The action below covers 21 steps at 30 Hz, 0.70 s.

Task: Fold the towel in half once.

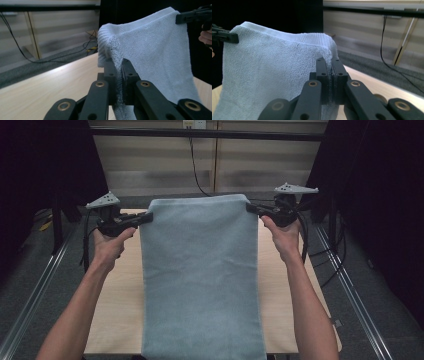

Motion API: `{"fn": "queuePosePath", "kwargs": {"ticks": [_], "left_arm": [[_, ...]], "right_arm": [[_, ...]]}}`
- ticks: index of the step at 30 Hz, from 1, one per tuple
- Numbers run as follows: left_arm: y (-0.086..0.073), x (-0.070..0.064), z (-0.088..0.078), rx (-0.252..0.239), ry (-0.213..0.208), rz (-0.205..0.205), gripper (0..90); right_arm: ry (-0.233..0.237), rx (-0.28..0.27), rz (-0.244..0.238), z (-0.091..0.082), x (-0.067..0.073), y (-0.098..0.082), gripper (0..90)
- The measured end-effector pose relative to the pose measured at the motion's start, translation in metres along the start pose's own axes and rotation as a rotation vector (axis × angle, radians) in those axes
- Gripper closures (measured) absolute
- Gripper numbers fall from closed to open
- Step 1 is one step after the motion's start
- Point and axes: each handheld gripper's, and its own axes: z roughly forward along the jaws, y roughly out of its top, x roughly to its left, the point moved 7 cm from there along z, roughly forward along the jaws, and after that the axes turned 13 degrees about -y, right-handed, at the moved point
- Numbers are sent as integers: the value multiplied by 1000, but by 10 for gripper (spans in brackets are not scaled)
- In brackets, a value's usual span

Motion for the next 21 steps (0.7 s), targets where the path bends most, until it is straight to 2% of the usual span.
{"fn": "queuePosePath", "kwargs": {"ticks": [3,6,8,9,11,12,14,16,18,19,20,21], "left_arm": [[-16,-10,-2,29,-18,6,850],[-37,-24,-5,53,-51,8,849],[-52,-33,-8,63,-75,4,849],[-59,-38,-10,65,-80,-7,849],[-72,-47,-15,74,-95,-20,849],[-78,-53,-18,83,-91,-26,849],[-87,-68,-24,87,-125,-18,849],[-95,-82,-28,91,-135,-9,849],[-107,-91,-32,85,-132,-37,849],[-117,-95,-33,98,-145,-53,849],[-129,-97,-34,128,-139,-68,849],[-140,-100,-35,138,-136,-82,848]], "right_arm": [[21,7,-11,-10,8,-13,863],[53,33,-32,-21,19,-38,863],[79,38,-24,-29,24,-55,862],[92,44,-15,-34,26,-64,862],[96,68,-34,-43,31,-82,862],[100,81,-45,-49,33,-90,862],[103,93,-63,-62,38,-105,862],[104,104,-69,-74,41,-116,862],[106,112,-72,-84,44,-124,862],[112,115,-67,-90,46,-128,862],[120,117,-55,-94,49,-133,862],[125,130,-57,-98,53,-141,862]]}}
